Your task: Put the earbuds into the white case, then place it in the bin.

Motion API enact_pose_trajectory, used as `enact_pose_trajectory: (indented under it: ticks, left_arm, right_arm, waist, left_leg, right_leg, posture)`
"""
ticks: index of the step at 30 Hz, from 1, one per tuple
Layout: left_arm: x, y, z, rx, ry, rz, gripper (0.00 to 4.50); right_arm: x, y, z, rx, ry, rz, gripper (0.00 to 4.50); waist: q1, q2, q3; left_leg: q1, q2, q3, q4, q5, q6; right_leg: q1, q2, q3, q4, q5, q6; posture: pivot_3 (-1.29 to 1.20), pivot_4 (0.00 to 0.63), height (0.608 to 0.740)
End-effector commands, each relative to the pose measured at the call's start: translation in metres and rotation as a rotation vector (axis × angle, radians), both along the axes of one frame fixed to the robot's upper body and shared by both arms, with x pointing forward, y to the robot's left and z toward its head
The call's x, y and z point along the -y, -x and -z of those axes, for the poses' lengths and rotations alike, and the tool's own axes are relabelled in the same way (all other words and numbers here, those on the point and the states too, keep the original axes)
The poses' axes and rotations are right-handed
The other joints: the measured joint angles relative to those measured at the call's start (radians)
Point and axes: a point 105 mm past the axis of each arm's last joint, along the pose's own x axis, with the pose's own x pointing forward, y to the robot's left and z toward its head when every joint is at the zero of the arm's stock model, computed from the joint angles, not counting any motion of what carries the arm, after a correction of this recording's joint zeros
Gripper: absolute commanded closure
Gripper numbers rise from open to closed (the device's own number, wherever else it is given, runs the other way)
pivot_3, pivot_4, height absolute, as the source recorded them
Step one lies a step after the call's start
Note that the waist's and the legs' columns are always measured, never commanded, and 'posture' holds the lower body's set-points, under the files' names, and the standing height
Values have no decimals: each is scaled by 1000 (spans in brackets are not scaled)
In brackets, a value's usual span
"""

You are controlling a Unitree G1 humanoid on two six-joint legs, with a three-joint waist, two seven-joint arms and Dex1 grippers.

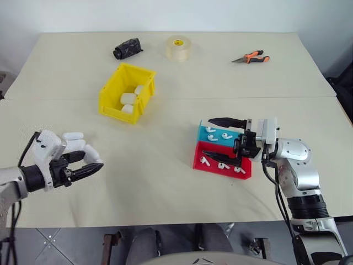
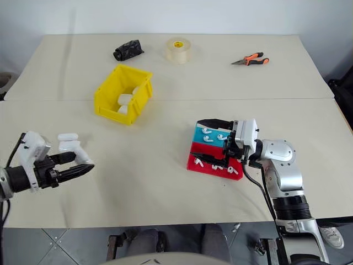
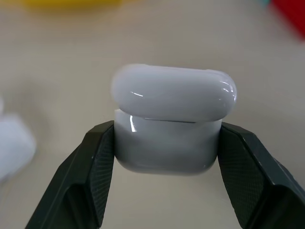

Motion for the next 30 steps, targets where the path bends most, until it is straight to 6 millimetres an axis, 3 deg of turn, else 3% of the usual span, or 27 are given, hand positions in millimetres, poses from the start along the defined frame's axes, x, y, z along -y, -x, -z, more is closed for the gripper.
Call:
enact_pose_trajectory:
  ticks: [1, 5, 9, 16, 22, 30]
  left_arm:
    - [45, 15, -22, 197, 73, 170, 1680]
    - [77, 12, -26, 328, 209, 221, 1680]
    - [103, 3, -17, 350, 268, 287, 1680]
    - [152, -6, -16, 453, 332, 550, 1680]
    - [198, -11, -22, 577, 373, 728, 1680]
    - [221, -13, -9, 609, 352, 912, 1680]
  right_arm:
    - [23, -5, -11, 41, 7, 98, 0]
    - [42, -1, -10, 41, 44, 168, 0]
    - [62, 6, -7, 37, 74, 249, 0]
    - [87, 24, -5, 44, 97, 388, 0]
    - [112, 44, 10, -19, 187, 549, 0]
    - [122, 69, 20, -77, 213, 607, 0]
  waist:
    - [3, 0, 0]
    - [15, -1, -1]
    - [25, -1, -1]
    - [34, -1, -1]
    - [52, -2, -1]
    - [51, -2, -2]
  left_leg:
    - [0, -1, 0, 0, 0, 0]
    - [0, -2, -2, 1, 0, 0]
    - [0, -2, -1, 2, -1, 1]
    - [0, -2, -1, 2, -1, 2]
    - [0, -3, 0, 3, -1, 2]
    - [0, -2, 1, 4, -1, 2]
  right_leg:
    - [0, -1, 0, 0, 0, 0]
    - [2, -2, -1, 1, 0, 0]
    - [2, -2, -1, 1, 0, -1]
    - [2, -2, -1, 0, 0, 0]
    - [3, -2, -1, 0, 0, 0]
    - [3, -1, -1, -1, 0, 0]
  posture:
    - [0, 150, 740]
    - [0, 150, 740]
    - [0, 150, 740]
    - [0, 150, 740]
    - [0, 150, 740]
    - [0, 150, 740]
